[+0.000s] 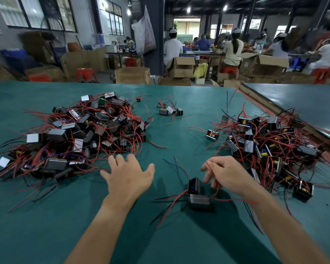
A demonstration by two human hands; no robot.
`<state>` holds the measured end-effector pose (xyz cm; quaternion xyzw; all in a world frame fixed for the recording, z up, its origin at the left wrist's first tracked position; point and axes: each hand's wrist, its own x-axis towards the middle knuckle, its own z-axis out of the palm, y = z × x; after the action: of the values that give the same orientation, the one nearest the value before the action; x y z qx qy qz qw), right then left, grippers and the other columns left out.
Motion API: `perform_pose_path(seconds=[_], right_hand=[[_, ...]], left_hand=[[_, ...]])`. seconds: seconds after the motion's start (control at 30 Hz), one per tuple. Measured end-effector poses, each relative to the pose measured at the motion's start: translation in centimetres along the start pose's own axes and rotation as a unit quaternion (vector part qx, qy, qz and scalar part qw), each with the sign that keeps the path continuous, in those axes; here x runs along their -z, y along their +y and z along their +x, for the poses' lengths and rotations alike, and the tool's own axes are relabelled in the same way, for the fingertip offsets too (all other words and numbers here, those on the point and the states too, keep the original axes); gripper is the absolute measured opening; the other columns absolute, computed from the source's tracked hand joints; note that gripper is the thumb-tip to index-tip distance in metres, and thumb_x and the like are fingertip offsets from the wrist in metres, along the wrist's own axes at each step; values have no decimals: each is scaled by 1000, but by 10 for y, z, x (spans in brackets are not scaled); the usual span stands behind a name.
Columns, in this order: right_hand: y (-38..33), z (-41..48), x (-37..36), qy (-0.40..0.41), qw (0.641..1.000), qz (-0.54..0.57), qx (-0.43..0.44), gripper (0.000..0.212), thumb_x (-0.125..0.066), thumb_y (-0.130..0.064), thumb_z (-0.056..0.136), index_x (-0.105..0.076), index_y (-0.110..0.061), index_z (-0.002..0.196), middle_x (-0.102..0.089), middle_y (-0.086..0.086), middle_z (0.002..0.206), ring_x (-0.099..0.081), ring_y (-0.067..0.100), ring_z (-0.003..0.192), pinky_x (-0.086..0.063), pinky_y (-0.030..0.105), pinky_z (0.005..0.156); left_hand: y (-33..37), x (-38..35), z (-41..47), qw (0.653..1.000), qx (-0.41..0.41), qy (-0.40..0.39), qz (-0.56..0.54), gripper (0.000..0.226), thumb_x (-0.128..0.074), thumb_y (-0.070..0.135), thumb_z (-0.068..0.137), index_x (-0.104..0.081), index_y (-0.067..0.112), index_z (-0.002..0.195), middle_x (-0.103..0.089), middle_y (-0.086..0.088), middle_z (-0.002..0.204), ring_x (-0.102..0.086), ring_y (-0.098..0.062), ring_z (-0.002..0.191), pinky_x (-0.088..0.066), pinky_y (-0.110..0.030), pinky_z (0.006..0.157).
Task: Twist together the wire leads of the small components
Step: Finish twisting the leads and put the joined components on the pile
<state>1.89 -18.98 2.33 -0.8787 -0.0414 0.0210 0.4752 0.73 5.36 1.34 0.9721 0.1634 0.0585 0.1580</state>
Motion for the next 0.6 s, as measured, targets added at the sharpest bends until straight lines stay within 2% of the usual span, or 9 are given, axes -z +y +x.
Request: perform_pose_path(seconds=[0.07, 0.1, 0.17, 0.23, 0.27, 0.33, 0.4, 0.47, 0.6], right_hand=[[0, 0, 1, -10, 1000, -8, 11, 30, -48, -22, 101, -69, -15, 81, -72, 1, 66, -60, 14, 48, -46, 25, 52], [0, -1, 2, -20, 1000, -10, 15, 29, -49, -23, 100, -69, -14, 81, -72, 1, 66, -60, 14, 47, -47, 24, 50], [-1, -2, 1, -33, 999, -11, 12, 29, -50, -25, 100, -69, -13, 82, -70, 1, 62, -57, 14, 43, -46, 20, 46], [1, -1, -2, -30, 999, -11, -16, 31, -50, -28, 100, -68, -11, 82, -67, 1, 56, -54, 15, 40, -42, 21, 41], [2, 0, -2, -26, 999, -12, -36, 33, -49, -30, 101, -67, -10, 81, -64, 2, 52, -53, 15, 38, -40, 21, 39], [4, 1, -2, -15, 998, -24, -65, 38, -46, -33, 102, -64, -8, 80, -61, 2, 47, -49, 15, 34, -37, 21, 38], [4, 0, 0, -26, 996, -19, -86, 41, -43, -36, 103, -62, -6, 82, -60, 4, 46, -46, 15, 32, -35, 19, 36], [0, -4, 1, -66, 993, -15, -101, 44, -41, -39, 103, -60, -6, 83, -60, 6, 47, -47, 16, 33, -36, 19, 35], [-7, -11, 0, -134, 987, -30, -86, 42, -47, -40, 101, -56, -8, 75, -59, 3, 51, -51, 16, 38, -42, 21, 38]], left_hand=[[0, 2, 0, 999, -4, 33, 2, 58, -48, 54, 89, -47, 11, 128, -23, -15, 154, -5, -30, 147, -15, -58, 114], [3, 1, -1, 997, -30, 68, -21, 54, -52, 49, 89, -48, 10, 128, -26, -14, 152, -9, -29, 145, -18, -53, 115], [11, -1, -7, 978, -112, 107, -141, 44, -60, 40, 87, -54, 15, 124, -49, -3, 135, -35, -21, 133, -32, -35, 107], [22, 2, -20, 942, -186, 17, -279, 30, -67, 42, 82, -65, 26, 107, -66, 16, 100, -58, -4, 100, -43, -22, 84], [27, 2, -27, 927, -232, -42, -291, 29, -68, 46, 78, -67, 30, 102, -68, 18, 89, -58, 2, 87, -43, -19, 76], [32, -4, -36, 909, -327, -125, -226, 36, -71, 51, 73, -68, 35, 105, -67, 19, 91, -55, 2, 88, -41, -18, 78], [34, -10, -39, 896, -384, -150, -165, 38, -74, 48, 74, -70, 37, 110, -64, 15, 101, -52, -6, 97, -42, -23, 87], [34, -12, -38, 893, -393, -145, -165, 31, -76, 40, 75, -73, 34, 105, -63, 11, 104, -53, -9, 98, -43, -28, 91], [32, -11, -37, 895, -390, -94, -197, 20, -78, 35, 70, -75, 29, 89, -61, 13, 96, -56, -7, 91, -47, -31, 84]])
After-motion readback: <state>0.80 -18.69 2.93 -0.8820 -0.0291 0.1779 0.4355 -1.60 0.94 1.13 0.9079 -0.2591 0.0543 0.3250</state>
